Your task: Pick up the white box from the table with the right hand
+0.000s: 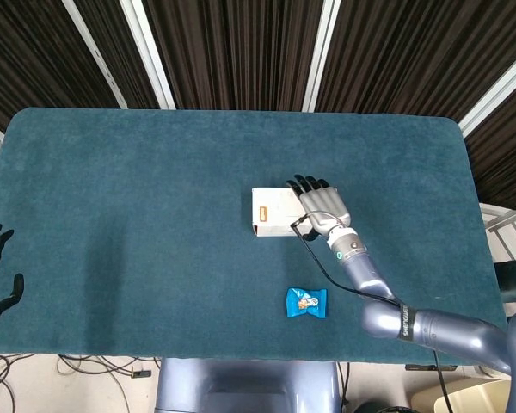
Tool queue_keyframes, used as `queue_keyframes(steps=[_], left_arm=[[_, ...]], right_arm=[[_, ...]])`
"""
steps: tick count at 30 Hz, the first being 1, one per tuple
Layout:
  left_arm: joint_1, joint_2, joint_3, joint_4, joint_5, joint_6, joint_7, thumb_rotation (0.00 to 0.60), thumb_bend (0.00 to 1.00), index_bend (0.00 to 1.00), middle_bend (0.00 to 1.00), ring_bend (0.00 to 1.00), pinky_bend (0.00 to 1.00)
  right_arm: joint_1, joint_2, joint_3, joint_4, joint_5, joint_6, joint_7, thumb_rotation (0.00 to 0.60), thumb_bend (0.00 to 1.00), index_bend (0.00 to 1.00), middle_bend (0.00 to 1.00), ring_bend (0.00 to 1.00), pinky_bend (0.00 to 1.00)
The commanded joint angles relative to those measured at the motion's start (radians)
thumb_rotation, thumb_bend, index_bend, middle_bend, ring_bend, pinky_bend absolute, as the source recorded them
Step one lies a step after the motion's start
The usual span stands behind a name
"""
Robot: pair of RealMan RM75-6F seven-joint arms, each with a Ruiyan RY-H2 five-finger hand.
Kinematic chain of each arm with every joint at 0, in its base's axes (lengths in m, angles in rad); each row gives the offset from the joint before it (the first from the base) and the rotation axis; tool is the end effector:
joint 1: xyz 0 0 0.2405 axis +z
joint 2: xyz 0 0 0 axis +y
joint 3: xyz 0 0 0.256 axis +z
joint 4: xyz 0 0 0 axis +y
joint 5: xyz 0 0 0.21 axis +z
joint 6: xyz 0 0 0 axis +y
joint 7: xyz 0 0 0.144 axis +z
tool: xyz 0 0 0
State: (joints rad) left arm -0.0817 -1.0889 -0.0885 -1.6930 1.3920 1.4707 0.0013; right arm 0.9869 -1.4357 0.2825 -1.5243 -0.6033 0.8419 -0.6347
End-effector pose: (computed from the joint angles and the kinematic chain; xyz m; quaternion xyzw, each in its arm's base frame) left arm -0.3093 0.1863 0.1699 -0.5479 -0.4206 -0.3933 0.6068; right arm -0.0972 -0.4057 0.0187 0.7415 -0.3891 0.3046 0.4540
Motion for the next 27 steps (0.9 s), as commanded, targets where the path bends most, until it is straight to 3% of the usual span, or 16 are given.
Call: queue_keyframes(steps=[1, 9, 18, 23, 27], left_arm=[[-0.002, 0.0, -0.002, 0.003, -0.004, -0.004, 0.0, 0.6, 0.5, 0.08, 0.0, 0.0, 0.0], [-0.007, -0.001, -0.004, 0.005, -0.013, -0.013, 0.005, 0.6, 0.5, 0.08, 0.0, 0.0, 0.0], [-0.005, -0.007, -0.012, 0.001, -0.035, -0.009, 0.025, 0.6, 0.5, 0.08, 0.0, 0.0, 0.0], [-0.004, -0.006, -0.011, 0.0, -0.041, -0.013, 0.028, 0.6, 0.5, 0.08, 0.0, 0.0, 0.0], [-0.005, -0.007, -0.01, -0.001, -0.042, -0.015, 0.034, 0.6, 0.5, 0.08, 0.0, 0.0, 0.0]], right_arm=[[0.044, -0.024, -0.012, 0.048, 0.063, -0.03, -0.028, 0.6, 0.1, 0.08, 0.04, 0.07, 0.14], [0.127, -0.059, -0.033, 0.131, 0.21, -0.081, -0.066, 0.6, 0.1, 0.08, 0.03, 0.07, 0.14], [0.193, -0.116, -0.066, 0.238, 0.269, -0.126, -0.084, 0.6, 0.1, 0.08, 0.04, 0.07, 0.14], [0.223, -0.141, -0.083, 0.287, 0.297, -0.142, -0.091, 0.6, 0.1, 0.08, 0.07, 0.12, 0.14], [0.232, -0.16, -0.092, 0.323, 0.306, -0.16, -0.076, 0.6, 0.1, 0.08, 0.14, 0.23, 0.14]])
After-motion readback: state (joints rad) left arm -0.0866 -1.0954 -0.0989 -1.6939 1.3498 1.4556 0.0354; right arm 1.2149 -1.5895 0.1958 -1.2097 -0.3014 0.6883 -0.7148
